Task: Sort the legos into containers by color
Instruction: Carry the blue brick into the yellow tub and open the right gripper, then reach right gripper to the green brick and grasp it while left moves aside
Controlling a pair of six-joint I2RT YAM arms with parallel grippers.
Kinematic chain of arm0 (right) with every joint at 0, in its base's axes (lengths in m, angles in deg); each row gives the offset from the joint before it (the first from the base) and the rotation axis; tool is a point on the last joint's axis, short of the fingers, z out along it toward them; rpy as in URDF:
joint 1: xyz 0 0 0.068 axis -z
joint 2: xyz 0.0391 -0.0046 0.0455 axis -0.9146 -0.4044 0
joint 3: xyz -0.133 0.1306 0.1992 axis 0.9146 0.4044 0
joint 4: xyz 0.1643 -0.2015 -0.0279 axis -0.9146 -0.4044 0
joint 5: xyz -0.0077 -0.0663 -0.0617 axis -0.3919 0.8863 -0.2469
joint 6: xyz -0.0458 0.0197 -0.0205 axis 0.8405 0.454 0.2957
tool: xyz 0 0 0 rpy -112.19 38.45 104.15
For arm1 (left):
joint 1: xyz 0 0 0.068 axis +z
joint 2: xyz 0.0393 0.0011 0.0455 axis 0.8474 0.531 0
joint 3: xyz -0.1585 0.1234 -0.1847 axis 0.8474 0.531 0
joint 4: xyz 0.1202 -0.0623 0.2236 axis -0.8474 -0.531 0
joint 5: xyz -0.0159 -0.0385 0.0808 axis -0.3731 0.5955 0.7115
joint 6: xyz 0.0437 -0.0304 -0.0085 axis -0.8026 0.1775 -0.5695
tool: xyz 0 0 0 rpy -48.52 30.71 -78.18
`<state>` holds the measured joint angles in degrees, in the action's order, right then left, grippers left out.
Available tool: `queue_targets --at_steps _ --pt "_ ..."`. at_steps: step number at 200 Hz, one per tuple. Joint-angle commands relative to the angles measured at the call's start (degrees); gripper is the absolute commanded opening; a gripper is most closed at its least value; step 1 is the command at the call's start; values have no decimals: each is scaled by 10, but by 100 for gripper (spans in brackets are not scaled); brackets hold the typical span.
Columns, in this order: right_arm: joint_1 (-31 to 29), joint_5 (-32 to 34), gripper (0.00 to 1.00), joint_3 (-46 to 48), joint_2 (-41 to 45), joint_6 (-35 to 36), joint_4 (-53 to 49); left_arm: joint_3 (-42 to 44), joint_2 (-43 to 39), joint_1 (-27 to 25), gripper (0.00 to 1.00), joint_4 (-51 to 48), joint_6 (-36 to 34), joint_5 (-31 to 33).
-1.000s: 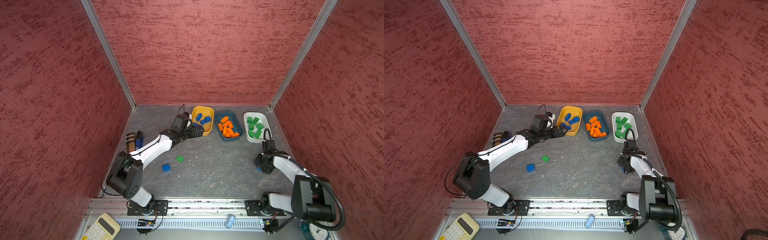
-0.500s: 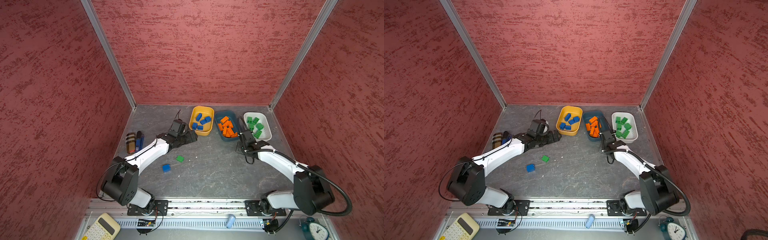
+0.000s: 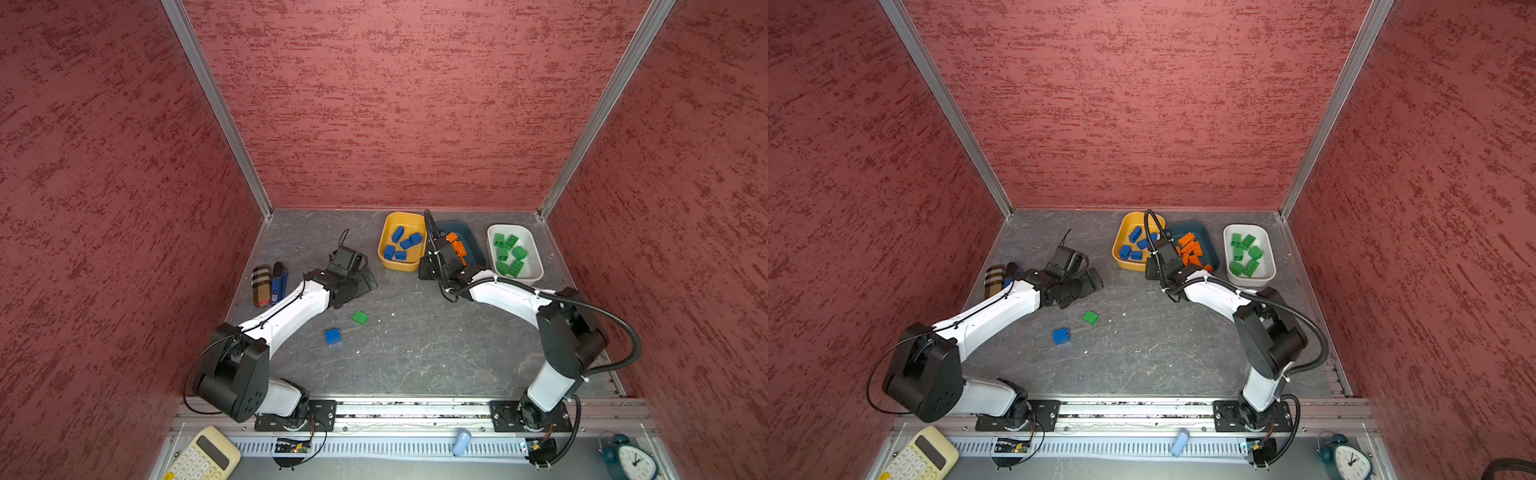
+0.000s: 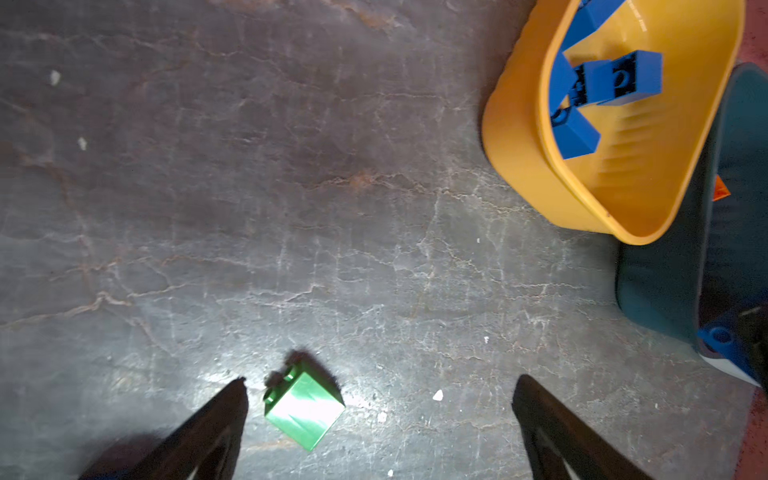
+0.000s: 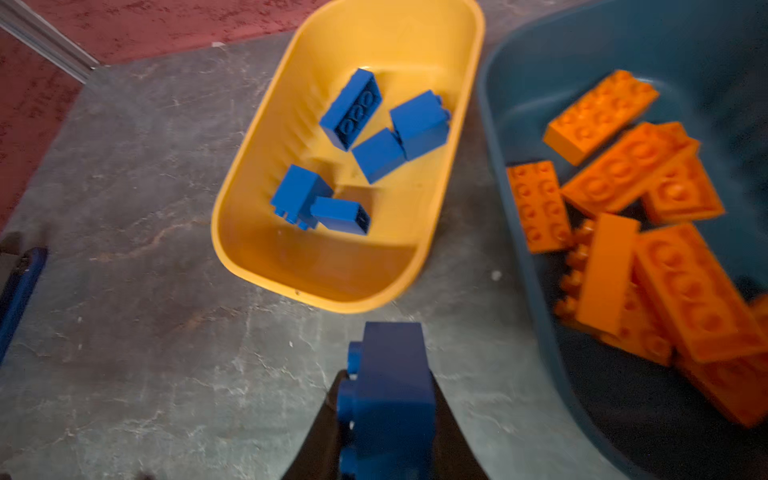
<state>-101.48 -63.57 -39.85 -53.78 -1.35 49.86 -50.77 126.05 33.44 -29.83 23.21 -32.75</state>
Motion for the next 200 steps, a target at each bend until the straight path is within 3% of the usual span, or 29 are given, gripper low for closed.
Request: queue_targets --at_steps 1,21,79,118,135,158,200 --pt "-4 -23 23 -74 -63 23 64 -20 20 11 99 -50 6 20" --pt "-3 25 24 -163 -143 37 49 -28 34 17 99 -64 -5 12" --pt "-4 76 29 -367 -295 36 27 -64 83 17 99 -100 -49 -5" --pt "-4 74 47 -449 -345 37 -18 -76 106 4 99 -108 -57 -2" --pt "-4 48 57 -441 -329 53 -19 -79 111 -1 99 -107 -67 -6" --pt "-4 22 62 -400 -278 74 -16 -85 114 -9 99 -111 -67 -3" --pt "-5 -114 74 -143 -113 118 132 -62 78 12 99 -125 -26 26"
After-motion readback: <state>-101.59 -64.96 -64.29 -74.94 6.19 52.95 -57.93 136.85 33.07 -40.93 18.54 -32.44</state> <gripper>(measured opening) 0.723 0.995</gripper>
